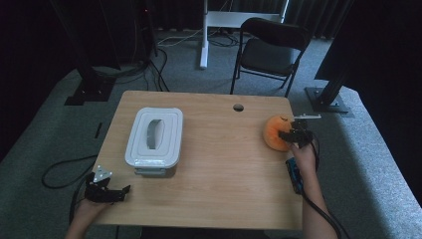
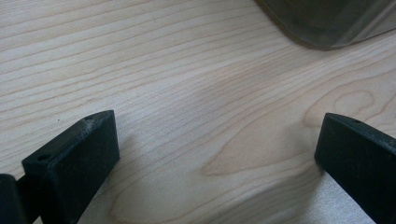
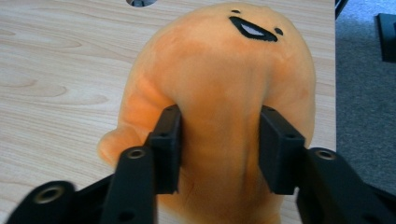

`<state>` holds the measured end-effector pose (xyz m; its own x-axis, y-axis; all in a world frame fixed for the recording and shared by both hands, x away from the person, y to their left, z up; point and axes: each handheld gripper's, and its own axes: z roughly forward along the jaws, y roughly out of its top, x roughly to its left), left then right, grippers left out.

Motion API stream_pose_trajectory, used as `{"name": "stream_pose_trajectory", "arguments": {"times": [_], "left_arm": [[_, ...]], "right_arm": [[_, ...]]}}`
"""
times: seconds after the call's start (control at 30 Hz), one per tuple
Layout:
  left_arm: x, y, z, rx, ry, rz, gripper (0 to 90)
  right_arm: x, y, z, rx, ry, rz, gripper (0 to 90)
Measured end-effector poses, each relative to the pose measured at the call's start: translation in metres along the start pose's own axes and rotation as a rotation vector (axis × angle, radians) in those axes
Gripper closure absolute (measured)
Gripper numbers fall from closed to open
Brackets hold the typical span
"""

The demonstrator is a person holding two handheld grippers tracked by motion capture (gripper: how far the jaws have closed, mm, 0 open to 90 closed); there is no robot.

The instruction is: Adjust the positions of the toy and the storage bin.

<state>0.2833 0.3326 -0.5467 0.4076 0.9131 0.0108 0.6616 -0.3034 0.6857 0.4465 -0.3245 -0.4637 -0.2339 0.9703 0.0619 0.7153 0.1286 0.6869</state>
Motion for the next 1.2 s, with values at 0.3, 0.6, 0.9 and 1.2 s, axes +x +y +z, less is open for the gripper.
{"name": "stream_pose_trajectory", "arguments": {"times": [0.3,0.6,0.9,1.2], "left_arm": [[0.002,0.003,-0.002,-0.009,-0.023,-0.037,0.2],[0.012,0.012,-0.006,-0.08,0.027,-0.116,0.2],[0.019,0.024,-0.011,-0.133,0.08,-0.136,0.3],[0.025,0.039,-0.005,-0.134,0.099,-0.112,0.2]], "right_arm": [[-0.002,0.0,-0.019,-0.053,0.057,0.035,26.4],[0.022,0.006,-0.034,-0.136,0.088,-0.075,13.7],[0.061,0.011,-0.03,-0.203,0.14,-0.168,13.3],[0.099,0.005,-0.007,-0.199,0.21,-0.193,12.6]]}}
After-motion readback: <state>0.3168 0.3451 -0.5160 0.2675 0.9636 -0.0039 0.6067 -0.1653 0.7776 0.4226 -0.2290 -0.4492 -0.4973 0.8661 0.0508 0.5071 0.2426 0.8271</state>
